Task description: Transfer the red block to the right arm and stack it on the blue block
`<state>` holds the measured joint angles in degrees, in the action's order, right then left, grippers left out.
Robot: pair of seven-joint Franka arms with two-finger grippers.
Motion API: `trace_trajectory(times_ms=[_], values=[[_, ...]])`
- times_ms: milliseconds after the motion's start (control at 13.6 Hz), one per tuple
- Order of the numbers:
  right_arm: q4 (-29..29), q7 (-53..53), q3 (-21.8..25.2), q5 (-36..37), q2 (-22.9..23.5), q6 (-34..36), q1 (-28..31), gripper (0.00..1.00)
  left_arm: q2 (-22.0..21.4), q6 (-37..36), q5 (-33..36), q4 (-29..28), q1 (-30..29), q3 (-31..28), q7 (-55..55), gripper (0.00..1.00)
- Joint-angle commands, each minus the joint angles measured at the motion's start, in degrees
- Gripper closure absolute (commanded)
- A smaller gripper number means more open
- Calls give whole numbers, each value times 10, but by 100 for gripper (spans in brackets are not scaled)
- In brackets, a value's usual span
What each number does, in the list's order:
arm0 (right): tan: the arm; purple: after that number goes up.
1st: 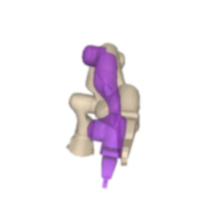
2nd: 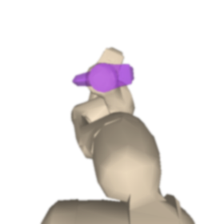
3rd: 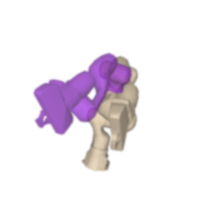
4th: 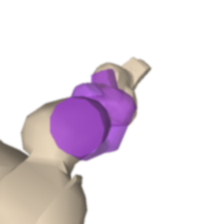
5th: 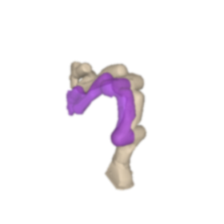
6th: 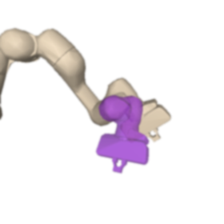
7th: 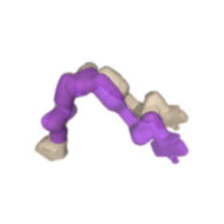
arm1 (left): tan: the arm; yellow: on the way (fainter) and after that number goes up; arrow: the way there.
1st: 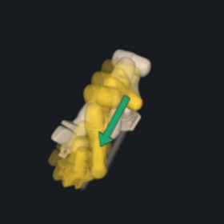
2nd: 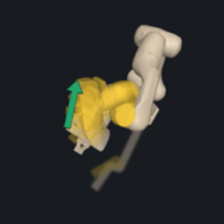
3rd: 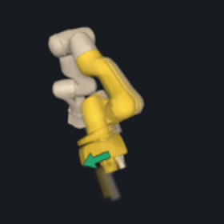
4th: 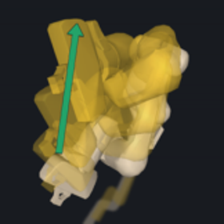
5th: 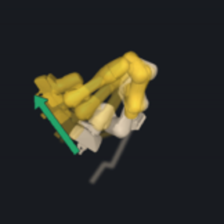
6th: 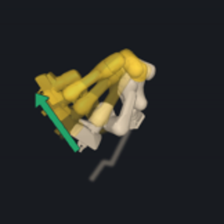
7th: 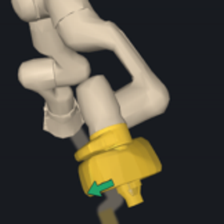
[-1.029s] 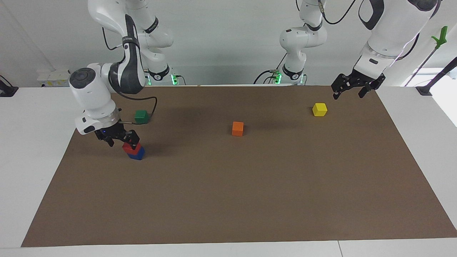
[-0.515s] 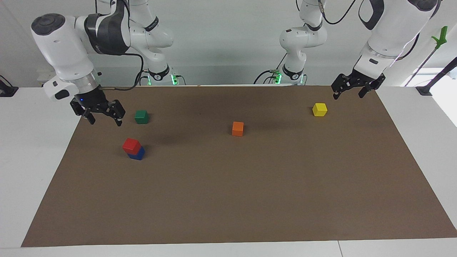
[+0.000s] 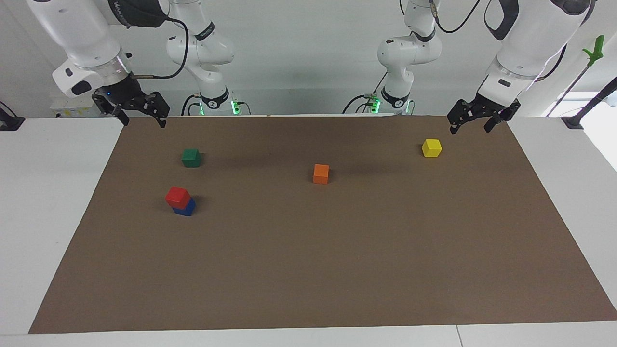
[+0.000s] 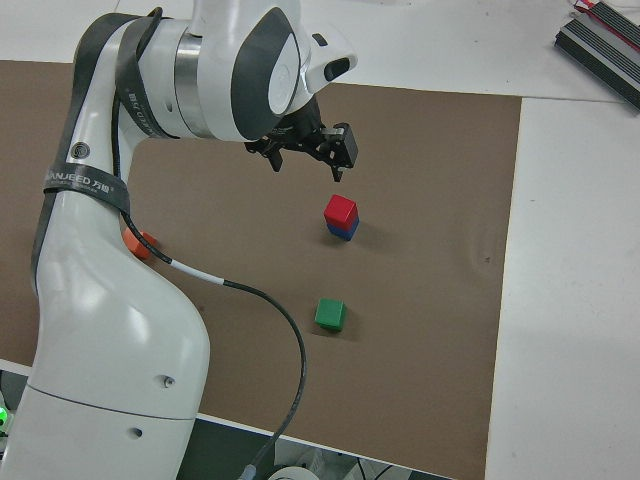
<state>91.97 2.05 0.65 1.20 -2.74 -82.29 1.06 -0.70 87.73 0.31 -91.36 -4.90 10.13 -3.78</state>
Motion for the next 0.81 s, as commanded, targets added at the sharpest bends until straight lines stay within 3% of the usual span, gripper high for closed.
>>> trace_trajectory(times_ms=[0, 735], values=[[1, -28, -1, -10, -9, 15, 9, 0, -11, -3, -8, -9, -6, 1, 7, 0], [-6, -36, 5, -1, -5, -15, 6, 0, -11, -3, -8, -9, -6, 1, 7, 0]])
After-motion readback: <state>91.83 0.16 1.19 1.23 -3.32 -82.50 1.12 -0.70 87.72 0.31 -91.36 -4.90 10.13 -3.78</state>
